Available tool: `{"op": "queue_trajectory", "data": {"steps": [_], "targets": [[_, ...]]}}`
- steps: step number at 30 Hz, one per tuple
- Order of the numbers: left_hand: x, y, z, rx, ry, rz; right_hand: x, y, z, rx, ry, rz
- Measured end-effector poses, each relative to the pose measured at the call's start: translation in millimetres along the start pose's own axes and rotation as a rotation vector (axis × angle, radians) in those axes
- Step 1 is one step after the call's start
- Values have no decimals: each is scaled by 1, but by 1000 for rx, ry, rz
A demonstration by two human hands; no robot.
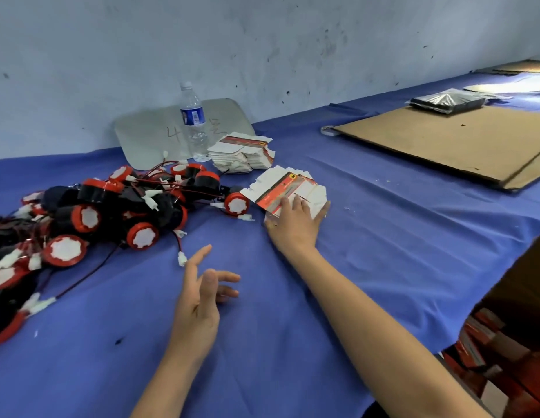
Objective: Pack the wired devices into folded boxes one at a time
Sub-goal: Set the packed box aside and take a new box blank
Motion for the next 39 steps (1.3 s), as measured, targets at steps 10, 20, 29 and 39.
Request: {"op": "queue_trajectory", "data": {"steps": [10, 20, 29, 39], "targets": [[2, -1, 0, -19, -50, 4, 2, -40, -12, -298, 67, -147], [-6, -15, -1, -173, -18, 21, 26, -82, 7, -416, 40, -1067], [-13, -55, -12, -407, -28, 139, 101, -18, 63, 575, -29, -1189], [-13, -47, -13, -354, 68, 34, 98, -8, 74, 503, 27, -1081]]}}
Point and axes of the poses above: each hand's wrist, its own z-axis away from the middle knuckle, its own y-axis out of the palm, x = y × z, the point moved 10 cm from there along -z, towards the middle knuckle, and after that the axes turned 14 degrees about -x, right-handed, at the moved point
